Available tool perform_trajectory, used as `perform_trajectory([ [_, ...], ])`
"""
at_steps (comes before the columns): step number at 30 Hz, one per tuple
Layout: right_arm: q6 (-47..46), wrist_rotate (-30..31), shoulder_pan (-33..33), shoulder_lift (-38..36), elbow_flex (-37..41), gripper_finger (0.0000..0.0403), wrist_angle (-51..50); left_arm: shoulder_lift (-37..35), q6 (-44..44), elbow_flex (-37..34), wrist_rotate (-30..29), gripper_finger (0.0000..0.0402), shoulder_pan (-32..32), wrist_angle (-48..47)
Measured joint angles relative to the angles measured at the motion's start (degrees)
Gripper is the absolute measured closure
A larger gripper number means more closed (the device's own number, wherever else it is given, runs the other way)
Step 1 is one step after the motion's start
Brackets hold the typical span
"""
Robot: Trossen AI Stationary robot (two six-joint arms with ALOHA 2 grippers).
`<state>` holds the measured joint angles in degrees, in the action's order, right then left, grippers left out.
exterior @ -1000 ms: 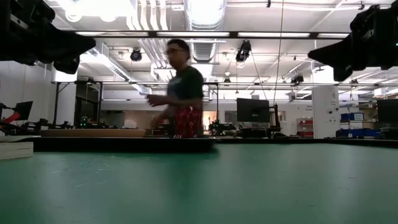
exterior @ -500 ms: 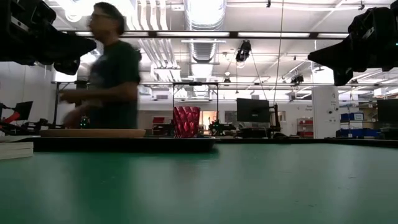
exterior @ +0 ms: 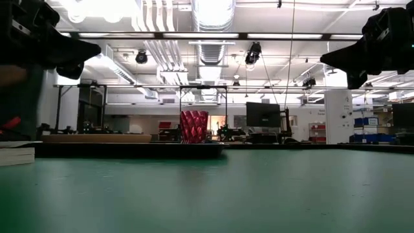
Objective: Pick and place plate/cup/fork/spoon on tray
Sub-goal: Return to Home Position
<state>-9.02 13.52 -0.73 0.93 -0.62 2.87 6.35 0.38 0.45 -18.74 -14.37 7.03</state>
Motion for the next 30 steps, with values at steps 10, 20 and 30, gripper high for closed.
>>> perform_trajectory([
  [10, 0.02, 0.0, 0.0, 0.0, 0.0, 0.0394, -0.04, 1.78, 0.0, -0.02, 0.0, 0.0386, 0.0, 0.02],
  [20, 0.02, 0.0, 0.0, 0.0, 0.02, 0.0394, -0.04, 3.81, 0.0, -0.04, 0.0, 0.0386, 0.0, 0.0],
  [30, 0.02, 0.0, 0.0, 0.0, 0.02, 0.0394, -0.07, 5.76, 0.0, -0.07, 0.0, 0.0386, 0.0, 0.0],
])
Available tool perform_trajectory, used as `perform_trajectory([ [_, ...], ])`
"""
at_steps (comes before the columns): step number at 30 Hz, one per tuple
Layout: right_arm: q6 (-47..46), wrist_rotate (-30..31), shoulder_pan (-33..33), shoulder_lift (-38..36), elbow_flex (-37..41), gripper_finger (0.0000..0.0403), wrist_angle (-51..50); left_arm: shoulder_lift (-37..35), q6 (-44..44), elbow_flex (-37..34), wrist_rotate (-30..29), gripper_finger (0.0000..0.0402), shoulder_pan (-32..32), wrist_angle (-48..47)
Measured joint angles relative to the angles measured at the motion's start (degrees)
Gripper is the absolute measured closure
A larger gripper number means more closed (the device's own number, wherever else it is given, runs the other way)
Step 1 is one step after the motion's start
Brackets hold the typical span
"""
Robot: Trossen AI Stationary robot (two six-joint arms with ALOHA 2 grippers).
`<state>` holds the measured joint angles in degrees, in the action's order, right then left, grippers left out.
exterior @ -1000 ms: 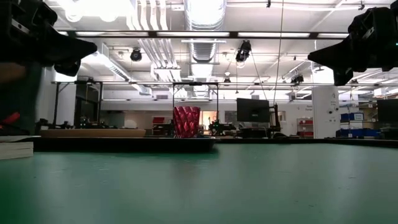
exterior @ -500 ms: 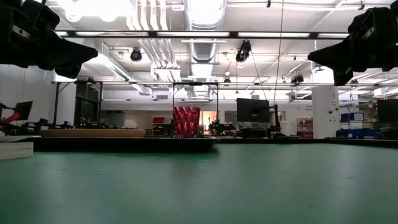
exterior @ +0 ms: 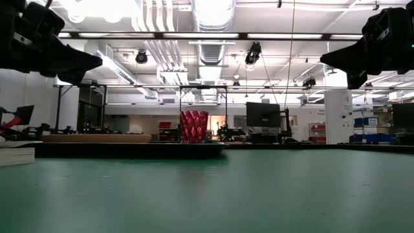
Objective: Pick and place plate/cup/fork/spoon on tray
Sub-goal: Return to Home Position
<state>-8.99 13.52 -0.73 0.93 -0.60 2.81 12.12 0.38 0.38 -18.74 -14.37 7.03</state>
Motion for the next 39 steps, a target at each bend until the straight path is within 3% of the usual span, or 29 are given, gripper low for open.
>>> perform_trajectory([
  [39, 0.0, 0.02, -0.02, 0.31, 0.02, 0.0394, 0.0, 5.93, 0.0, 0.0, 0.0, 0.0386, -0.02, 0.0],
])
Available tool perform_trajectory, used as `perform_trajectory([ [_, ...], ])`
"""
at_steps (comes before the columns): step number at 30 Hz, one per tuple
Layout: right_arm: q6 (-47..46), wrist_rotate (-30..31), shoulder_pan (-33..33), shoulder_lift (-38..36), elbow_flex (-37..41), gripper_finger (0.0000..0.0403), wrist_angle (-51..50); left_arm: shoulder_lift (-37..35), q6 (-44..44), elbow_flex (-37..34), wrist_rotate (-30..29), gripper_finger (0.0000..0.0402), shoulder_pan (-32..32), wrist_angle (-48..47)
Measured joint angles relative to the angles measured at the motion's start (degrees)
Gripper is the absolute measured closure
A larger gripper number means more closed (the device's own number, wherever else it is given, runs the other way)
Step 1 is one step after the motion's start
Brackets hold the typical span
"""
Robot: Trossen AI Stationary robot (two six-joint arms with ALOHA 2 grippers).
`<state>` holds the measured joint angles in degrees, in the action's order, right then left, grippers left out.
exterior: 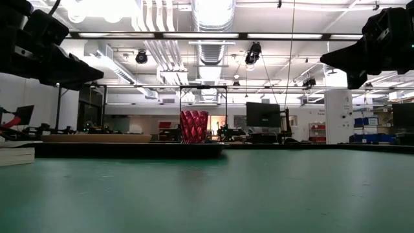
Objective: Pick and place plate/cup/fork/spoon on tray
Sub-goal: Return to Home Position
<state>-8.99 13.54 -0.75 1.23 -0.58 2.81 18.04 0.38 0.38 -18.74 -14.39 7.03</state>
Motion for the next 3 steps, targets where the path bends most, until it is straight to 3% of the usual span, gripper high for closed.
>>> perform_trajectory([
  [3, 0.0, 0.0, 0.01, 0.02, 0.0, 0.0394, 0.0, 0.32, 0.0, 0.0, 0.0, 0.0386, 0.0, 0.01],
])
